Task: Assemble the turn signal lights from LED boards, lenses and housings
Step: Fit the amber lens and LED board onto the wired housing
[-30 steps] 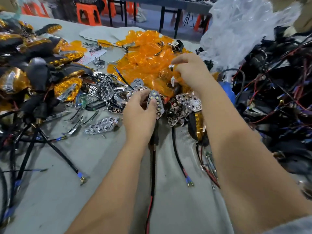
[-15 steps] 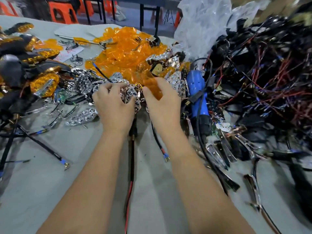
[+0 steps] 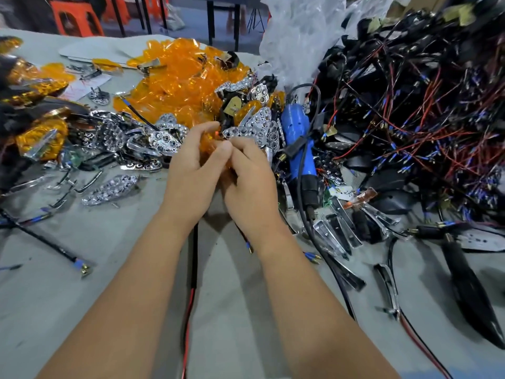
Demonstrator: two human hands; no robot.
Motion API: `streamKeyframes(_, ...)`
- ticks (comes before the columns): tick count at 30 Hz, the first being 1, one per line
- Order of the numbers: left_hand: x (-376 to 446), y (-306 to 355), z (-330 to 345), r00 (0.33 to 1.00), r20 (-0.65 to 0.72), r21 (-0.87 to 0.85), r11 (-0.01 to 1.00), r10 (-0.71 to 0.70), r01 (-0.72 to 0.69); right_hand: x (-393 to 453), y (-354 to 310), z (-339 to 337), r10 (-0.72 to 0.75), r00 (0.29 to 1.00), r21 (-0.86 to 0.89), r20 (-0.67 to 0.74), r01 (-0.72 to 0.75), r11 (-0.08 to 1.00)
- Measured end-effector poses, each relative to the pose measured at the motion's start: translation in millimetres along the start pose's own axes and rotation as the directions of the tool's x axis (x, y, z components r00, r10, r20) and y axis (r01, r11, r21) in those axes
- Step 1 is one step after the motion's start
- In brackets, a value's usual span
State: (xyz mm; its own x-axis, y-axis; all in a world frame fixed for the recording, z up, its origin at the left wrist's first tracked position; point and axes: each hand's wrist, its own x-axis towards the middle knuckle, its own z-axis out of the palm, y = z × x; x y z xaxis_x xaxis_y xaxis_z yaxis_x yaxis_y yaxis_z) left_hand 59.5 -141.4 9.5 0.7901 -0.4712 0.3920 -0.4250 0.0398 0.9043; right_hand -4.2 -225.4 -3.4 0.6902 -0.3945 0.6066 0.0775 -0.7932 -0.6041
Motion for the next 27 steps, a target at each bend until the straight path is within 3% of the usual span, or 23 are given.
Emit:
streamKeyframes(6, 2.4, -0.9, 3.6, 0.988, -0.113, 0.006, 0.995, -0.101, 0.102, -2.1, -5.9, -7.3, 0.144, 0.989, 0.19, 0.041, -0.149, 0.97)
streamKeyframes(8, 3.7, -0.9, 3.7, 0.983, -0.122, -0.046, 0.99, -0.135, 0.13, -2.2, -5.9, -9.4, 0.208, 0.978, 0.216, -0.014, -0.2, 0.956)
streamKeyframes(13, 3.1, 1.8, 5.1, 0.977, -0.089, -0.166, 0.97, -0.192, 0.176, -6.0, 4.0, -30.1, 0.183, 0.948, -0.016, -0.26, -0.194, 0.981)
streamKeyframes(16, 2.5, 3.4, 6.9, 0.981, -0.05, -0.152, 0.972, -0.186, 0.177, -8.3, 20.4, -50.3, 0.22, 0.964, -0.269, -0.148, -0.253, 0.929)
streamKeyframes(19, 1.1, 2.4, 8.7, 0.989, -0.024, -0.047, 0.988, -0.148, 0.146, -7.8, 36.2, -67.8, 0.161, 0.985, -0.57, 0.064, -0.096, 0.816)
streamKeyframes(22, 0.5, -0.4, 7.4, 0.992, 0.005, 0.065, 0.99, -0.128, 0.127, -2.4, 50.5, -78.3, 0.158, 0.956, -0.611, 0.248, 0.028, 0.791)
streamKeyframes(27, 1.0, -2.7, 4.4, 0.986, -0.005, 0.045, 0.985, -0.165, 0.165, 20.8, 74.1, -97.5, 0.122, 0.954, -0.575, 0.274, 0.061, 0.816)
